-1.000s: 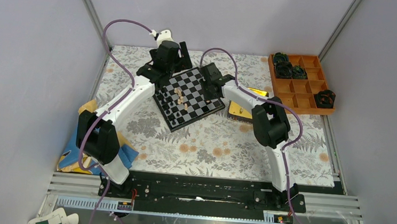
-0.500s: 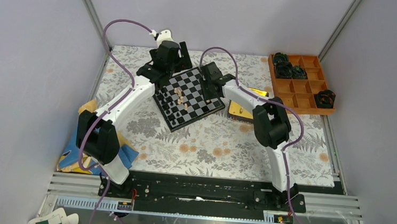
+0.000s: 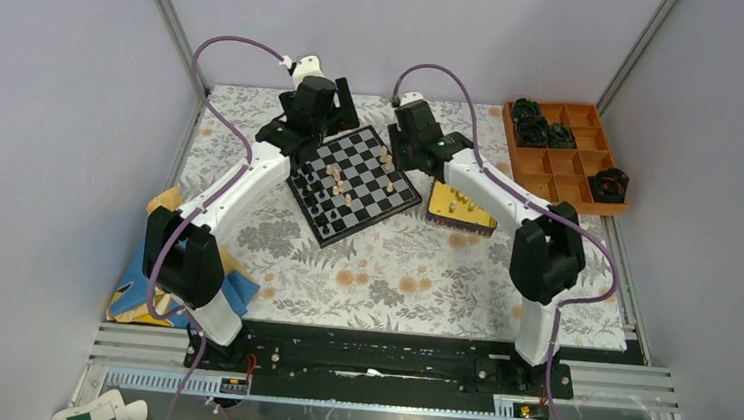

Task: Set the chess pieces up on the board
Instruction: Pick up the chess piece from the storage box.

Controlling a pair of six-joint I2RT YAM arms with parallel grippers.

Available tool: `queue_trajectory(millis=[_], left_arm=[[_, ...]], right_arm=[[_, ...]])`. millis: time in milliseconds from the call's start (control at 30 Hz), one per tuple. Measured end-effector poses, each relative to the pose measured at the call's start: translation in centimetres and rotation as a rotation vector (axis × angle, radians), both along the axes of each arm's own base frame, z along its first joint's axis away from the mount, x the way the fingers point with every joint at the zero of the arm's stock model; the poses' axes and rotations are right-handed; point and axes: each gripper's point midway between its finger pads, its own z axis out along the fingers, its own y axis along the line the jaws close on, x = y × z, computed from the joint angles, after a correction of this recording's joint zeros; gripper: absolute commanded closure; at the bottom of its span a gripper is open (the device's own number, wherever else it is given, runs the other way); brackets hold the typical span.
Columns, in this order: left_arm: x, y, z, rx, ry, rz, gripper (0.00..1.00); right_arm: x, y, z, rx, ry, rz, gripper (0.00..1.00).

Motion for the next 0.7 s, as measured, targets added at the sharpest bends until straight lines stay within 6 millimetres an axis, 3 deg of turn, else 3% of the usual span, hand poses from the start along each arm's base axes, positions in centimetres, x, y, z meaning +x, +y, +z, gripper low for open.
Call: queue_trajectory(millis=[133, 267, 467, 700], left_arm=[[0.0, 0.0, 0.0, 0.0, 0.0, 0.0, 0.01], [0.0, 0.0, 0.0, 0.0, 0.0, 0.0, 0.01], [0.0, 0.0, 0.0, 0.0, 0.0, -0.001, 0.01], [0.0, 0.0, 0.0, 0.0, 0.001, -0.001, 0.01]], right_arm=[[0.0, -2.3, 1.7, 0.009, -0.04, -0.046, 0.58], [0.8, -6.4, 1.9, 0.0, -0.049, -0.131, 0.57], [1.3, -11.6, -0.6, -0.03, -0.003, -0.235, 0.52], [0.8, -13.8, -2.7, -0.05, 0.043, -0.276, 0.52]])
